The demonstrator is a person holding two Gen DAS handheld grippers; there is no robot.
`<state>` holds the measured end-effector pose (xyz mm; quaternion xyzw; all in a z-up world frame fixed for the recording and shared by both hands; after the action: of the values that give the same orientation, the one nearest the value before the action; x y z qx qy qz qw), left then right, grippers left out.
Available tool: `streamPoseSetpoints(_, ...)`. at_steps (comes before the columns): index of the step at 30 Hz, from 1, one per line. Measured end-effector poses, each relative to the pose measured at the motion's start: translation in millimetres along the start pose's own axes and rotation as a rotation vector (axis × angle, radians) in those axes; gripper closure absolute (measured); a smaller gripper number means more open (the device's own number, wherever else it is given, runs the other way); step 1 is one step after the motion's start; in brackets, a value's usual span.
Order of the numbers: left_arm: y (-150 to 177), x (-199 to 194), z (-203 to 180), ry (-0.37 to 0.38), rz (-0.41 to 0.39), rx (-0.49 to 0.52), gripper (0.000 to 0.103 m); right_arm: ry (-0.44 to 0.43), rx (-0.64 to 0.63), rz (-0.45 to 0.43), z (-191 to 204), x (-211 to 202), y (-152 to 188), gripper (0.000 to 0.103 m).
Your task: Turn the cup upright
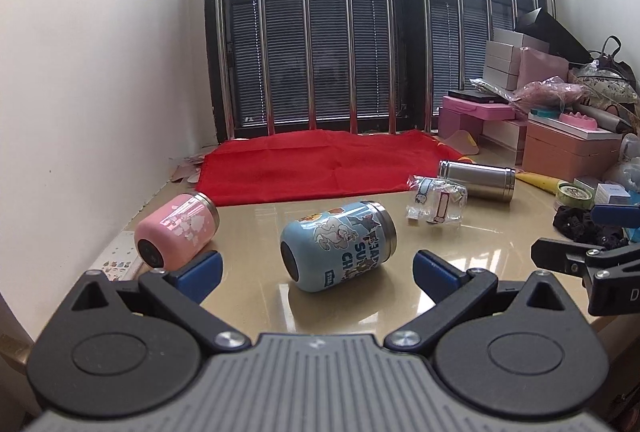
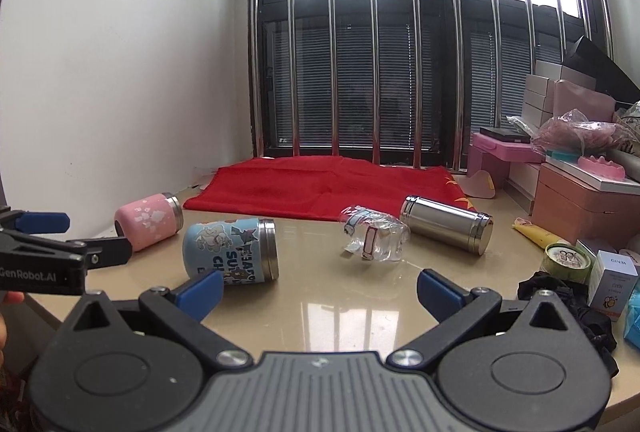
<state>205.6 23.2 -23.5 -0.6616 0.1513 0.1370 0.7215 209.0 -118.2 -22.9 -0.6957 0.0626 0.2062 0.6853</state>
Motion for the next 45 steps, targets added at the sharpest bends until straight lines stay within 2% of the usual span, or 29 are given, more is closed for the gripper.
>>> streamPoseSetpoints(6,-21,58,1,0.057,0.102,0.136,0.000,-0.005,0.006,0.052,-10,45,-9,0.000)
streamPoseSetpoints(10,-32,103,2,0.156,0.233,0.209,0.000,-0.014,0.006,0.095,-15,71,-11,0.000)
streamPoseSetpoints(15,-49,155,-9,0.198,0.341,0.453,0.000,-0.019,0.021,0.153,-25,98,-11,0.000)
streamPoseSetpoints(18,-53,181,-17,0.272,0.434,0.584,0.000,-0.032,0.008,0.181,-30,110,-15,0.000)
streamPoseSetpoints(20,-51,195,-23,0.329,0.486,0.637,0.000,-0.045,-0.011,0.196,-33,117,-18,0.000)
streamPoseSetpoints(26,-36,232,-38,0.416,0.600,0.723,0.000,-0.070,-0.029,0.244,-42,136,-16,0.000)
streamPoseSetpoints(30,-15,259,-41,0.393,0.672,0.728,0.002,-0.057,-0.001,0.273,-50,145,-8,0.000)
streamPoseSetpoints(32,-15,254,-40,0.403,0.641,0.708,0.012,-0.052,0.006,0.281,-53,144,-5,0.000)
streamPoseSetpoints(37,-9,217,-46,0.431,0.589,0.787,0.013,-0.027,0.012,0.284,-59,138,-4,0.000)
streamPoseSetpoints(43,-3,171,-73,0.505,0.543,0.854,0.014,-0.028,0.022,0.267,-57,121,-3,0.000)
streamPoseSetpoints(45,2,165,-85,0.507,0.538,0.881,0.014,-0.024,0.028,0.264,-58,113,0,0.000)
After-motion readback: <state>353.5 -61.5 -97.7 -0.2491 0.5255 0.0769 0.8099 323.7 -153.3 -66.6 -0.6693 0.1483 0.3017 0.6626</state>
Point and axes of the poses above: each gripper's, at about its wrist camera, not at the fingertips, and x roughly the way its jaws point, z to its left, y to its underside, the point moved 3 cm from there along x, roughly the way its jaws point
